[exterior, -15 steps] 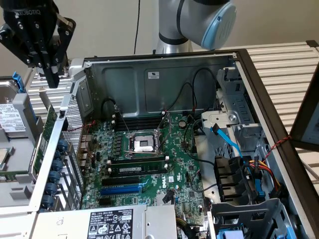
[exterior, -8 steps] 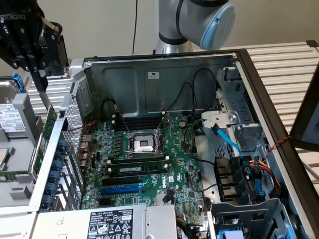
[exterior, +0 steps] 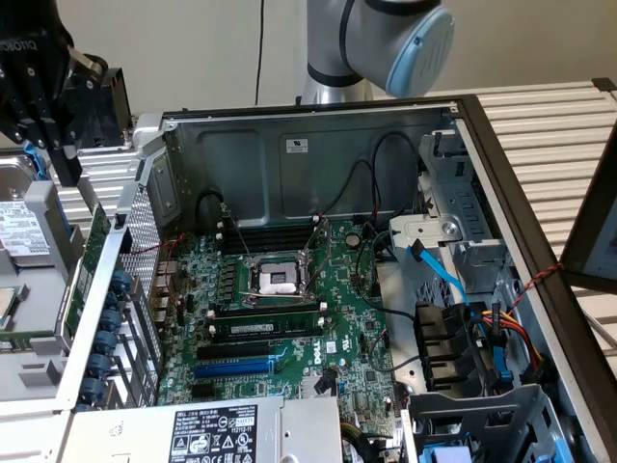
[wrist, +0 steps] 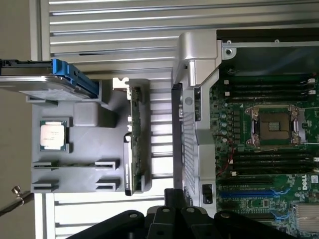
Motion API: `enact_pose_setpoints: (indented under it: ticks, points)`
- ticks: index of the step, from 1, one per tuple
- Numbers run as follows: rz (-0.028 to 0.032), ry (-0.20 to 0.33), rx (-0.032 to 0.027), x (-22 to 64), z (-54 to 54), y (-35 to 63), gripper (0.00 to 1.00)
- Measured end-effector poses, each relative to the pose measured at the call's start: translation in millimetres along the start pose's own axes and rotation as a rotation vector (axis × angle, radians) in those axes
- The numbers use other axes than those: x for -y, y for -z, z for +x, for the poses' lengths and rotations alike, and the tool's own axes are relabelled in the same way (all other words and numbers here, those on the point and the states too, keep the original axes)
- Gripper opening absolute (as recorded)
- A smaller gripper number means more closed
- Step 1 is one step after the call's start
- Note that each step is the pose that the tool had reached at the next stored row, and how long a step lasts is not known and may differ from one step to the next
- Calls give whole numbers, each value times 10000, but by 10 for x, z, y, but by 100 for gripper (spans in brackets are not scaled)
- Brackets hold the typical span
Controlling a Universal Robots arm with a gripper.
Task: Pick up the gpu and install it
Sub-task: 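Reach for the gpu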
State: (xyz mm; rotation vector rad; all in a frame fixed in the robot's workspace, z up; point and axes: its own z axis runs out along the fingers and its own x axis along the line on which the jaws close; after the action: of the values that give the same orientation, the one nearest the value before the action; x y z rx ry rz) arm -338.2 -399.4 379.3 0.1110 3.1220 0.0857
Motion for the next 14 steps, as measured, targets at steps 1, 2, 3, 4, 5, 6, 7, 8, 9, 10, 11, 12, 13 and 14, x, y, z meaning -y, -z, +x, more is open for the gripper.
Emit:
enact_pose_setpoints:
  ticks: [1,2,3,4,5,6,7,8,9,10,11,12,13,14]
  points:
    - [0,0,-1,2,31,-4,11]
    - [1,0,-1,5,64,-7,11]
    - [1,-1,-1,7,92,-11,11]
    - [0,1,0,9,122,-16,11]
    - [-1,0,0,11,149,-18,11]
    - [-2,1,0,13,172,-20,11]
    - [-2,0,-2,15,196,-22,11]
    - [-3,0,-1,17,217,-26,11]
    - [-4,0,-1,18,230,-29,11]
    - [-7,0,-2,19,246,-33,11]
    - [-10,0,-1,21,268,-37,11]
    - [-12,0,-2,23,299,-41,11]
    - [-15,-1,-1,26,335,-45,11]
    - [-15,-1,1,30,378,-49,11]
